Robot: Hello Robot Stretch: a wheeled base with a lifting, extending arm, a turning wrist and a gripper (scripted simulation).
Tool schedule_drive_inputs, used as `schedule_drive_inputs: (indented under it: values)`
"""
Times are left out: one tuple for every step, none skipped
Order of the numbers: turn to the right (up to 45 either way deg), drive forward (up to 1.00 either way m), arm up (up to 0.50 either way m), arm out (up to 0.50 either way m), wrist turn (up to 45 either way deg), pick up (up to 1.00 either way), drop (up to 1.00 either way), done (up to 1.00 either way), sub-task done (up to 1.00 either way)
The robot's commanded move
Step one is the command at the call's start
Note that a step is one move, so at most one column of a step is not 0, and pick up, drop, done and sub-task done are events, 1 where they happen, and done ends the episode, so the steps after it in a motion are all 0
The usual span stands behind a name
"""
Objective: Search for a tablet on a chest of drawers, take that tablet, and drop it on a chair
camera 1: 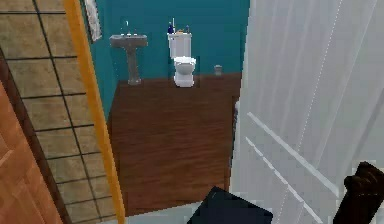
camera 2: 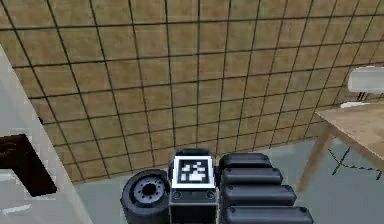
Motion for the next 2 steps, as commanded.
schedule_drive_inputs:
  values:
    - [0.0, 1.00, 0.00, 0.00, 0.0, 0.00, 0.00, 0.00, 0.00]
    - [0.0, 0.40, 0.00, 0.00, 0.0, 0.00, 0.00, 0.00, 0.00]
